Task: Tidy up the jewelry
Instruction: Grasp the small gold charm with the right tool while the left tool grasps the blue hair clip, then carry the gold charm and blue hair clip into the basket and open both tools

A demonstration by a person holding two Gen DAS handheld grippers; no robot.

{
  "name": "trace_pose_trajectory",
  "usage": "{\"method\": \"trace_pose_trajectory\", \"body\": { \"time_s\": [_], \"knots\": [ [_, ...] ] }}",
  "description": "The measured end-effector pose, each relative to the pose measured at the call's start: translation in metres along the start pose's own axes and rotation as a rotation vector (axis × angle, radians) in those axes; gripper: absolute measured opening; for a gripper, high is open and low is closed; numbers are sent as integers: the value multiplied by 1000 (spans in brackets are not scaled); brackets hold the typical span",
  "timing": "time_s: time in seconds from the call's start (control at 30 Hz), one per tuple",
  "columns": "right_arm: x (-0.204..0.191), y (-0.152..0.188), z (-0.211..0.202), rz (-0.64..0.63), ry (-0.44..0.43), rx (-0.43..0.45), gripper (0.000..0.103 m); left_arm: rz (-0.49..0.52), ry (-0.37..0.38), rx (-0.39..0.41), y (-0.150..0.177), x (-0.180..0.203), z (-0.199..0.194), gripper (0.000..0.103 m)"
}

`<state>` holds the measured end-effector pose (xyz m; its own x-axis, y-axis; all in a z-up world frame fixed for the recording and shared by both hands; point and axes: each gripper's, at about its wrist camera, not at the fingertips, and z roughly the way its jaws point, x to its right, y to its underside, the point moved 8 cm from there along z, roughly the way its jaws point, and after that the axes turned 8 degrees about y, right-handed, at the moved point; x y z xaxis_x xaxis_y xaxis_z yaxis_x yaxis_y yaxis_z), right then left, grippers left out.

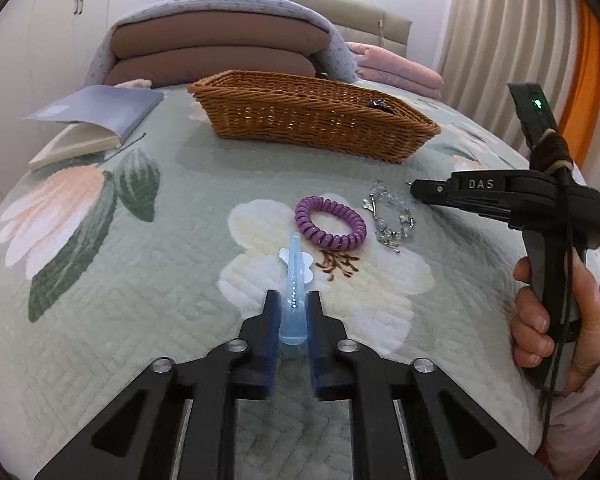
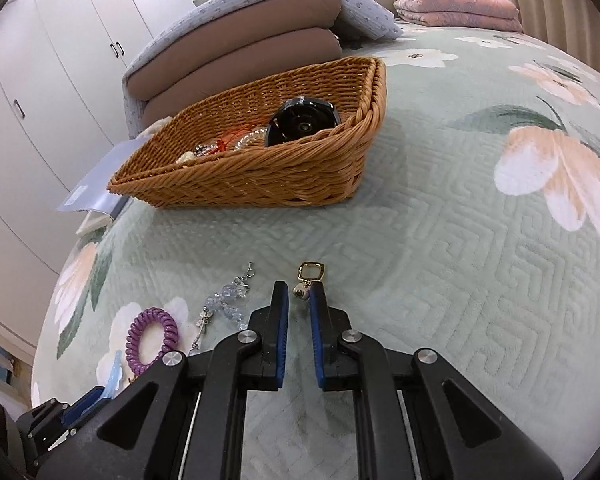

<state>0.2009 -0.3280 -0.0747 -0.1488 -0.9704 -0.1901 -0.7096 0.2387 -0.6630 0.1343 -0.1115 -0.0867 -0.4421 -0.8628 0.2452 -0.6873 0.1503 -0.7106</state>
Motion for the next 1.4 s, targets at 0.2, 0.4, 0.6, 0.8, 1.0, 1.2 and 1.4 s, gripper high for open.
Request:
{"method": "trace_pose_trajectory", "body": {
  "time_s": [0.2, 0.4, 0.6, 0.8, 1.0, 1.2, 1.4],
  "knots": [
    [-1, -2, -15, -4, -44, 55, 12, -27, 7, 53, -4, -5, -11, 12],
    [-11, -7, -39, -31, -125, 156, 12, -100, 15, 118, -11, -17, -24, 12],
    [-25, -10, -63, -79, -164, 241, 12, -106, 66, 242, -24, -12, -48, 12],
    [-34, -27, -85, -77, -224, 260, 12, -124, 95, 281, -48, -12, -62, 12],
    [-43, -84, -88, -73, -238, 264, 12, -71, 104, 334, -115, 0, -73, 12],
    [-55, -139, -36, -118, -110, 297, 12, -28, 71, 296, -192, -6, -16, 12],
    [-51, -155, 11, -140, -32, 294, 12, -53, 83, 254, -222, -28, 54, 12]
  ]
}}
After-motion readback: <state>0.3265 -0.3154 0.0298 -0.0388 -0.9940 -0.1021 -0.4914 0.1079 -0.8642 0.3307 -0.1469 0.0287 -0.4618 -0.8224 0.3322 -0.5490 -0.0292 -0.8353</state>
